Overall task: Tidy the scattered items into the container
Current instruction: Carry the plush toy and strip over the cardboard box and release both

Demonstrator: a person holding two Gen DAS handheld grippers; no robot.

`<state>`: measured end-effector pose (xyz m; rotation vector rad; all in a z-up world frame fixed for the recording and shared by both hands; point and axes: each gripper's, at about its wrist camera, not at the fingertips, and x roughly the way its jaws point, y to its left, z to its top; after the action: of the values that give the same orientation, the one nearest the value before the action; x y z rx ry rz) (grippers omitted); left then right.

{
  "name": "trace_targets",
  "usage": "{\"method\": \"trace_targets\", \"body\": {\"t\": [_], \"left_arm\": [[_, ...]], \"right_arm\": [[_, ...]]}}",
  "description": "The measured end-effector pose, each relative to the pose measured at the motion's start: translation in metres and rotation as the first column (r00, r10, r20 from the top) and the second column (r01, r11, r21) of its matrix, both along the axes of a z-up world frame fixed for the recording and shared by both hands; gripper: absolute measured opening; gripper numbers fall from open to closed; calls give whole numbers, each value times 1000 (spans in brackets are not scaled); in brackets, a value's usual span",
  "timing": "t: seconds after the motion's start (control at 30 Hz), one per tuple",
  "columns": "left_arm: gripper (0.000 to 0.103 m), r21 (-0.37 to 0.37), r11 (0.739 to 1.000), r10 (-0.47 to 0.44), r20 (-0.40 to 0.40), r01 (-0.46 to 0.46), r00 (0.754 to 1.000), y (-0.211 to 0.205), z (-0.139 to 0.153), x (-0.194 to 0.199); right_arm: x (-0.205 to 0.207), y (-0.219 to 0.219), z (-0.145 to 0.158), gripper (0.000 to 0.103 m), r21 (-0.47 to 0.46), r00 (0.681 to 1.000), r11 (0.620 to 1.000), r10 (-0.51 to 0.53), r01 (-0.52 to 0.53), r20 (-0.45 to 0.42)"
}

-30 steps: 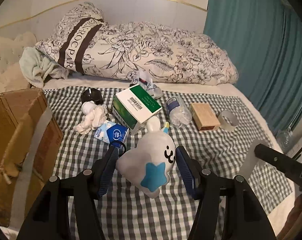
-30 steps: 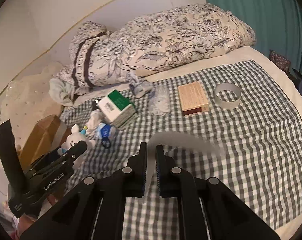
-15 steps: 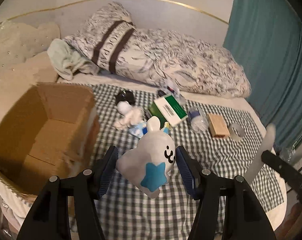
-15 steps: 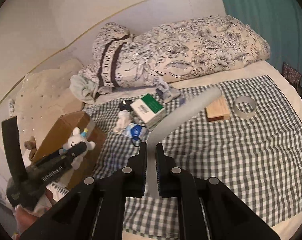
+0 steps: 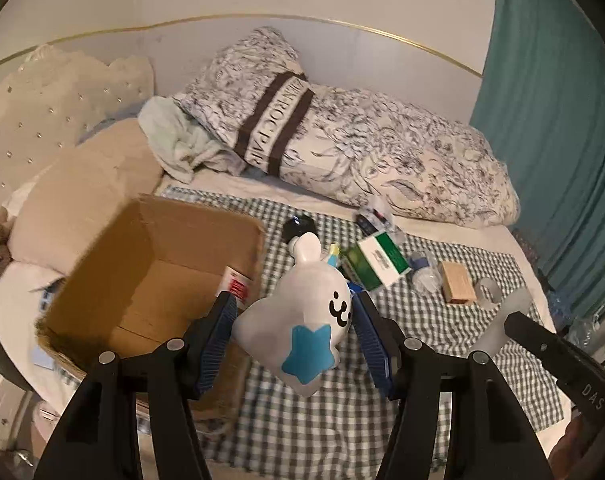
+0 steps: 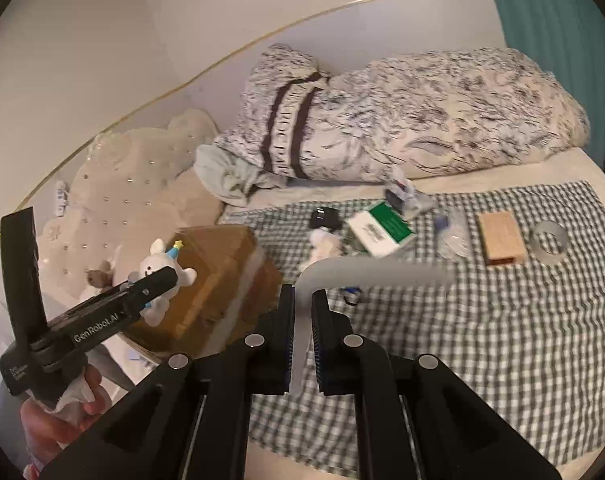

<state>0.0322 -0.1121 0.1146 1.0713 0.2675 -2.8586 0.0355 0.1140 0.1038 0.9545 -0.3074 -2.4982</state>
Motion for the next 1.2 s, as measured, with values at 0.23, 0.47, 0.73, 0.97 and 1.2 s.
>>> {"method": "trace_targets", "body": {"t": [0.23, 0.47, 0.73, 0.97, 1.2], "left_arm": [[61, 4, 998, 67, -18, -67, 998, -40, 25, 1], [61, -102, 990, 93, -31, -95, 995, -69, 68, 9], [61, -102, 985, 132, -78, -140, 988, -109, 113, 26], [61, -75, 980, 184, -22, -186, 983, -136, 76, 17], [61, -56, 972, 231, 67, -227, 971, -155, 15, -2]], "right_arm": [[-7, -42, 30, 8, 12, 996, 997, 78, -78, -46], [-9, -88, 77, 8, 56, 977, 982, 187, -182, -105], [-8, -149, 121, 8, 53, 937, 948, 319, -314, -144], [-22, -194, 82, 8, 68, 930, 933, 358, -353, -83], [-60, -226, 23, 8, 137, 937, 928, 348, -347, 15]]}}
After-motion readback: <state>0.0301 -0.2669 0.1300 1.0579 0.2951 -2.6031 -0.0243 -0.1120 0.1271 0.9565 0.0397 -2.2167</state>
